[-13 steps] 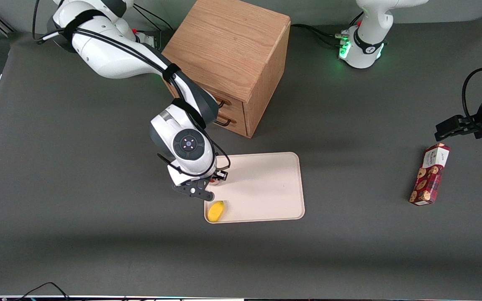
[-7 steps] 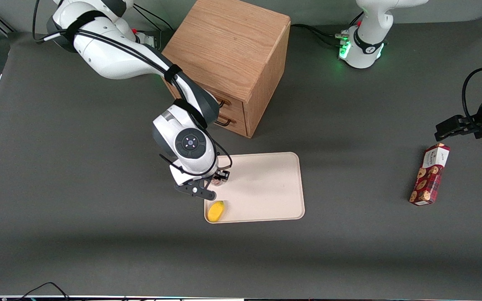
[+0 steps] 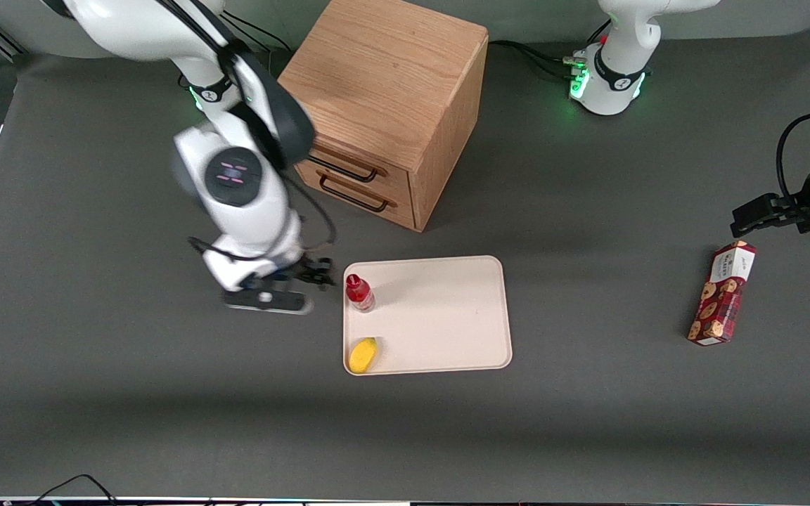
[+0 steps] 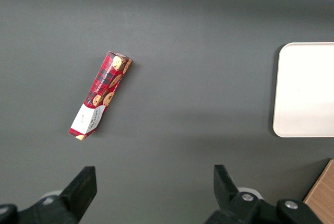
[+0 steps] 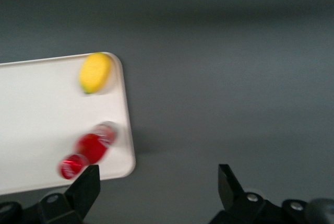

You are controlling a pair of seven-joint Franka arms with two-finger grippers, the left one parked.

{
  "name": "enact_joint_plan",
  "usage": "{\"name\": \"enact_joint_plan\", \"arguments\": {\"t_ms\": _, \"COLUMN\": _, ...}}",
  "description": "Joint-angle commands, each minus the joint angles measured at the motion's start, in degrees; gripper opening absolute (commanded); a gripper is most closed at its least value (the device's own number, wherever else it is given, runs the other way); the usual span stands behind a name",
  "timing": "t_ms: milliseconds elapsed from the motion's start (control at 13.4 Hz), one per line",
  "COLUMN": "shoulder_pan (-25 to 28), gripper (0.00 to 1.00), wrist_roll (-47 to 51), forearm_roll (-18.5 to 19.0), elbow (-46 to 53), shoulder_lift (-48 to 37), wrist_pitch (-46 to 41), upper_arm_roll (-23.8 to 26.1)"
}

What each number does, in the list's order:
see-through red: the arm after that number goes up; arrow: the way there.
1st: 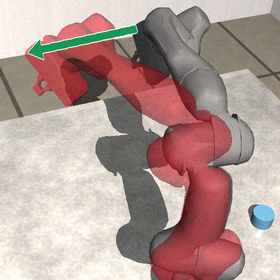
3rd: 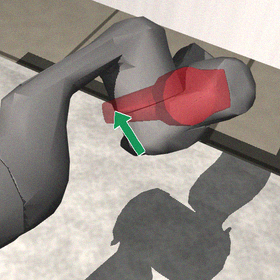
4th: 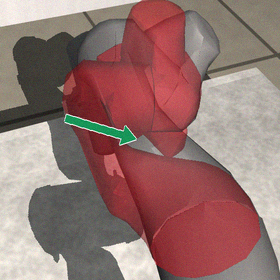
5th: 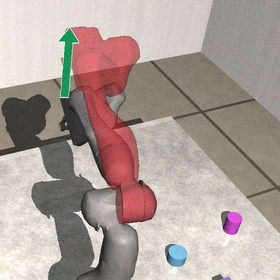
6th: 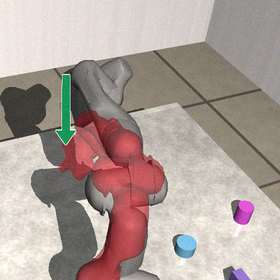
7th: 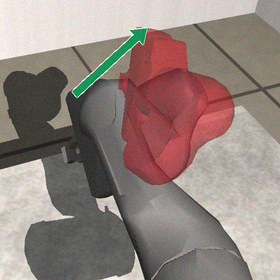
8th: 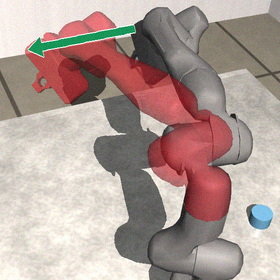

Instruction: Place coke bottle on tray

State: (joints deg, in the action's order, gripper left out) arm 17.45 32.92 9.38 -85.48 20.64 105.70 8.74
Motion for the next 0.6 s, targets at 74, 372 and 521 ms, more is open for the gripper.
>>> {"name": "enact_joint_plan", "arguments": {"t_ms": 74, "shoulder_pan": -2.50, "gripper": 1.00, "wrist_roll": -22.40, "forearm_roll": -7.97, "elbow": -11.28, "shoulder_lift": -14.90, "wrist_pitch": -2.07, "upper_arm_roll": -14.07}}
{"name": "enact_joint_plan", "arguments": {"t_ms": 372, "shoulder_pan": -8.65, "gripper": 1.00, "wrist_roll": -35.25, "forearm_roll": -9.55, "elbow": -11.73, "shoulder_lift": -18.79, "wrist_pitch": -2.78, "upper_arm_roll": -19.89}}
{"name": "enact_joint_plan", "arguments": {"t_ms": 521, "shoulder_pan": -9.10, "gripper": 1.00, "wrist_roll": -36.78, "forearm_roll": -9.65, "elbow": -11.55, "shoulder_lift": -19.84, "wrist_pitch": -3.83, "upper_arm_roll": -22.26}}
